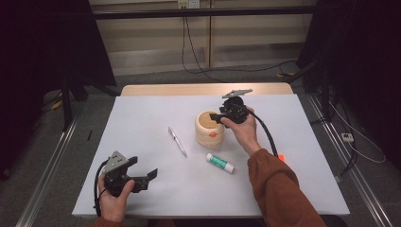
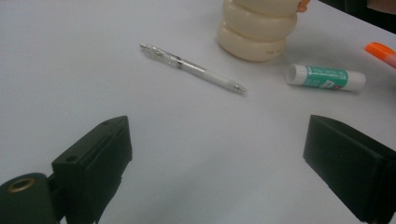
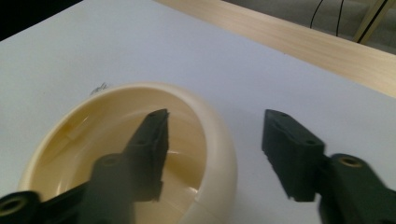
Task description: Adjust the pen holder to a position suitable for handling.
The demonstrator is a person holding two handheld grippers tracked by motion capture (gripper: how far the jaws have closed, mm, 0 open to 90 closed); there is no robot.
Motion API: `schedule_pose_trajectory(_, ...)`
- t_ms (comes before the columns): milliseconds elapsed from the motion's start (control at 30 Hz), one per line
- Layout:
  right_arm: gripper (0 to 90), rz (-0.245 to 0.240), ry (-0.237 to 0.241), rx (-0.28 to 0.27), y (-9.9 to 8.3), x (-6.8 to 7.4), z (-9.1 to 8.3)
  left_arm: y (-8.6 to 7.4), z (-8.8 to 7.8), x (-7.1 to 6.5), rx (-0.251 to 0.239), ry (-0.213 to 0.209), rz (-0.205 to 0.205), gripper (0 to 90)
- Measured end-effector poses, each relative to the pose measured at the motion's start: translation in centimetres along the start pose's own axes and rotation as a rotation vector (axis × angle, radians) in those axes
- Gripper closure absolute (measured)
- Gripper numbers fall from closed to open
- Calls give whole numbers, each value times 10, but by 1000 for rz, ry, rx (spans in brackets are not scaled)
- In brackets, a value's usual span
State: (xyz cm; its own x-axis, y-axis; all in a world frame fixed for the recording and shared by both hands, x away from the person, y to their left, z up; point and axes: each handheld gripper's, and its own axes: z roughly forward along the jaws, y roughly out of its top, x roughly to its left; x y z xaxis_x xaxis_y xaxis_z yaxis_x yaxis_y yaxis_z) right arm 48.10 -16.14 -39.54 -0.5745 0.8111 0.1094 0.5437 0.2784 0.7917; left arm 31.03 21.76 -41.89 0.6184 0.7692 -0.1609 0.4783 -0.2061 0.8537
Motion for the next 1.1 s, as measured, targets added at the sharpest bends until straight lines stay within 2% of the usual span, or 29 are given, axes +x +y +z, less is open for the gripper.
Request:
schedule_pose_trajectory(67, 340, -2, -10, -13, 0, -1, -3, 0, 0, 0, 1, 1, 3, 77)
schedule_pose_trajectory(100, 245, -2, -29, -23, -1, -2, -6, 0, 1, 1, 1, -3, 3, 77)
schedule_pose_trajectory(133, 245, -2, -29, -23, -1, -2, -6, 0, 1, 1, -1, -1, 1, 77)
schedule_pose_trajectory(233, 167, 4, -27, -49, -4, -6, -12, 0, 1, 0, 2, -1, -4, 77)
schedule_pose_trajectory(300, 86, 22, -13, -70, -8, -8, -21, -1, 1, 1, 2, -3, -8, 77)
schedule_pose_trajectory(400, 78, 19, -5, -79, -11, -9, -26, -1, 0, 1, 1, 2, -7, 77)
schedule_pose_trajectory(633, 60, 0, 5, -126, -22, -9, -55, -1, 1, 0, 3, 2, -7, 77)
schedule_pose_trajectory(867, 42, -9, -34, -131, -40, -11, -76, -1, 2, 1, 12, 1, -8, 77)
schedule_pose_trajectory(1000, 40, -11, -24, -150, -54, -12, -89, -1, 1, 1, 12, 6, -2, 77)
schedule_pose_trajectory(1100, 40, -10, -31, -142, -59, -11, -93, -1, 1, -1, 11, 11, -2, 77)
